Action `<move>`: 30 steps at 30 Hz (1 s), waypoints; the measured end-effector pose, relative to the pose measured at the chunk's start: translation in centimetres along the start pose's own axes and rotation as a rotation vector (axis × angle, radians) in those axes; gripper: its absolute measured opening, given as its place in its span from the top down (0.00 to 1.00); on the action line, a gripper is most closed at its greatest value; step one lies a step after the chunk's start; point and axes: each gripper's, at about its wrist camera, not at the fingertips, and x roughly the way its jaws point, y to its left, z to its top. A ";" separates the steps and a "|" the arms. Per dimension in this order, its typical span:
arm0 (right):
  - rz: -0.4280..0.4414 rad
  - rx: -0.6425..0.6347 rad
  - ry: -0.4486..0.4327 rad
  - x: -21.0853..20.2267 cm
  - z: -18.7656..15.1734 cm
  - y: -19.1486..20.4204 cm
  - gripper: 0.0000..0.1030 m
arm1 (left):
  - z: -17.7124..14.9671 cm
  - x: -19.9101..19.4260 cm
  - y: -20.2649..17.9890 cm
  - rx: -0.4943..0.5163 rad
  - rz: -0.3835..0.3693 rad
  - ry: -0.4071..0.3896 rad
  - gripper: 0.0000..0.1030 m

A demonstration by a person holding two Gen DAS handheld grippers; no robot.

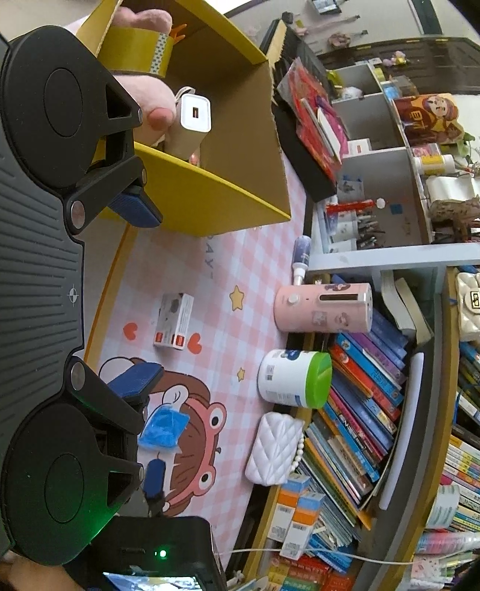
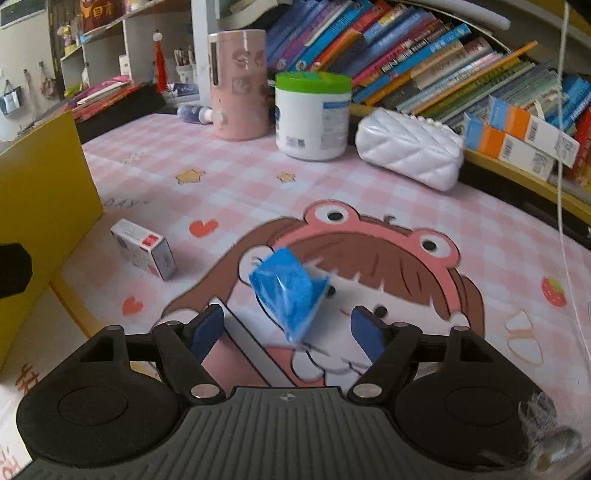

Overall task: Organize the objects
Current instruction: 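Move the right tool toward the blue wrapped item and the left toward the medicine box, then grasp the blue wrapped item with the right tool while the left tool grasps the white medicine box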

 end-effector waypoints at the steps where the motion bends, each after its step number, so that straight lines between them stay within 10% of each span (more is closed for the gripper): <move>1: 0.007 -0.004 -0.004 0.1 0.1 0.1 0.38 | 0.0 0.1 0.0 0.001 0.002 0.000 0.21; 5: 0.033 -0.038 -0.028 0.2 0.6 0.5 0.78 | 0.2 0.5 -0.3 0.009 0.014 0.001 0.21; 30: 0.024 0.088 -0.052 -5.9 -0.7 -2.7 0.81 | 1.1 10.6 -2.8 0.039 0.027 0.071 0.31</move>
